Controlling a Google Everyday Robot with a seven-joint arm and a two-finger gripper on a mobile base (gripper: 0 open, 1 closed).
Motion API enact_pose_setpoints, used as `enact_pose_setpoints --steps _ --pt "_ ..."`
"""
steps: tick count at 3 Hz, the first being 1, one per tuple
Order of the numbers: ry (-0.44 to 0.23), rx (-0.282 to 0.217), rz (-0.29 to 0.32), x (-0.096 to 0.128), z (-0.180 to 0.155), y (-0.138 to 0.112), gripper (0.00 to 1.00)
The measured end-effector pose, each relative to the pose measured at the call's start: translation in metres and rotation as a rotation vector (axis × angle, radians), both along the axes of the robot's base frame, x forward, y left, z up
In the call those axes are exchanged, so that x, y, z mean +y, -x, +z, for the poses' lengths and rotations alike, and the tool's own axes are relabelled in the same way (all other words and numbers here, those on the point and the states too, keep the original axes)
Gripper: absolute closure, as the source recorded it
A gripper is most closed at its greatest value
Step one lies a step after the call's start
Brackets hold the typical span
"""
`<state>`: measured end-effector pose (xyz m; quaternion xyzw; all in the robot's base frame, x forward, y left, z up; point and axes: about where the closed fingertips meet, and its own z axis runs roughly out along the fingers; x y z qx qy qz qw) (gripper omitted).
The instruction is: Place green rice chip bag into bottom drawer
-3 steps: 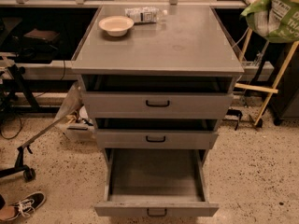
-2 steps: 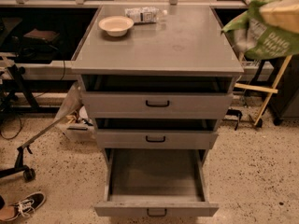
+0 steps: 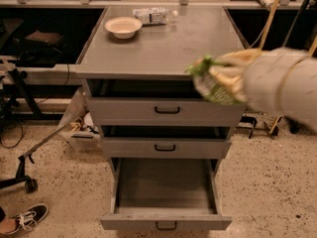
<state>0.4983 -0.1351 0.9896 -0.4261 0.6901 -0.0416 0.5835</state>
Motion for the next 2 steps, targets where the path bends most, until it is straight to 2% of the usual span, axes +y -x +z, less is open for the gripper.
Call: enact_pose_setpoints --steps 1,2 --pt "0.008 0.009 0.009 0.0278 -0.0293 0.0003 1.0" --pt "0.019 0.006 0.006 0.031 -0.0279 0.0013 1.0"
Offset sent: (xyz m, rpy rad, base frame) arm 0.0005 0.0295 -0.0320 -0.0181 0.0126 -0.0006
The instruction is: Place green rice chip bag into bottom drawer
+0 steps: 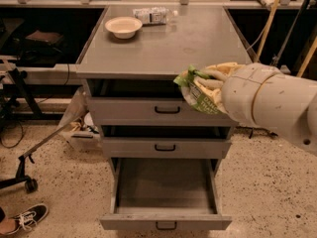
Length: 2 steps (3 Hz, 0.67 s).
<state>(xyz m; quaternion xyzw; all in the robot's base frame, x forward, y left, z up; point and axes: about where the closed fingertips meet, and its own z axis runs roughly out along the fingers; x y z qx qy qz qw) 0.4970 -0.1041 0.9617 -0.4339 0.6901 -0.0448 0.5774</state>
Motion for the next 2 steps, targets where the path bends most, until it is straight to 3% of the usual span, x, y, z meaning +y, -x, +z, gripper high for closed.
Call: enact_pose_setpoints --steps 1,2 --pt "0.028 0.025 -0.009 0.006 -0.033 -0.006 1.0" --pt "0.088 0.072 -0.024 0.01 -0.12 -0.015 1.0"
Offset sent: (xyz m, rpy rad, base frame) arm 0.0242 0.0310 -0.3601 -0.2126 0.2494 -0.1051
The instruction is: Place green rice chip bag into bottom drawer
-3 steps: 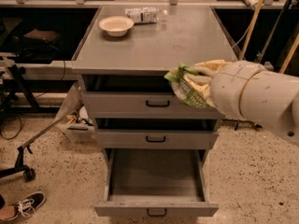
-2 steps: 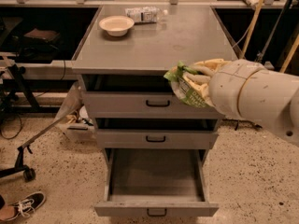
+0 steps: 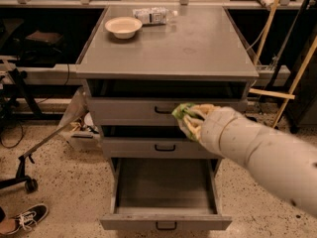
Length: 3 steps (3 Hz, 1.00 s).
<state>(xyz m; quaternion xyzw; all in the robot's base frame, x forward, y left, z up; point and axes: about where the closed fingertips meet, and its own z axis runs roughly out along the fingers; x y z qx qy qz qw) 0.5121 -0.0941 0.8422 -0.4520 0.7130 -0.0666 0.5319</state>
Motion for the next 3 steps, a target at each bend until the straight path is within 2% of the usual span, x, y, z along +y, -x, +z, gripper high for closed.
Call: enact_pose_setpoints --steps 1,2,3 --pt "0.026 0.044 -0.076 -0.032 -0.075 0.002 1.0" --pt "0.085 0.142 -0.155 -0.074 -0.169 0.017 1.0" --pt "0.153 0.175 -0.189 -0.098 -0.2 0.03 1.0"
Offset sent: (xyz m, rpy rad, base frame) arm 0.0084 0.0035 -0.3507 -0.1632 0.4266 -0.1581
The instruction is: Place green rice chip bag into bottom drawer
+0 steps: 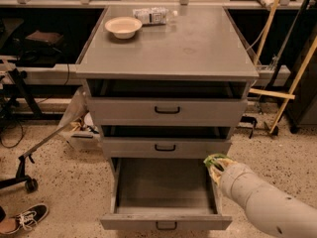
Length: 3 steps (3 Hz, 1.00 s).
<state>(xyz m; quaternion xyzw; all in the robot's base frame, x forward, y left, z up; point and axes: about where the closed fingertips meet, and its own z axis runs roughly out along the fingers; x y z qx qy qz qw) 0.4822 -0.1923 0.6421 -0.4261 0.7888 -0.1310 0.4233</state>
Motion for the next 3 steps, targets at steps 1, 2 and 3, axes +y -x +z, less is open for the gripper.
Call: enact_pose_setpoints --steps 1,2,3 --pt "0.0 0.0 0.0 0.0 0.0 0.0 1.0" --pt "-0.022 0.043 0.037 0.012 -0.023 -0.003 1.0" --pt "-0.022 0.157 0.061 0.028 -0.102 0.001 1.0"
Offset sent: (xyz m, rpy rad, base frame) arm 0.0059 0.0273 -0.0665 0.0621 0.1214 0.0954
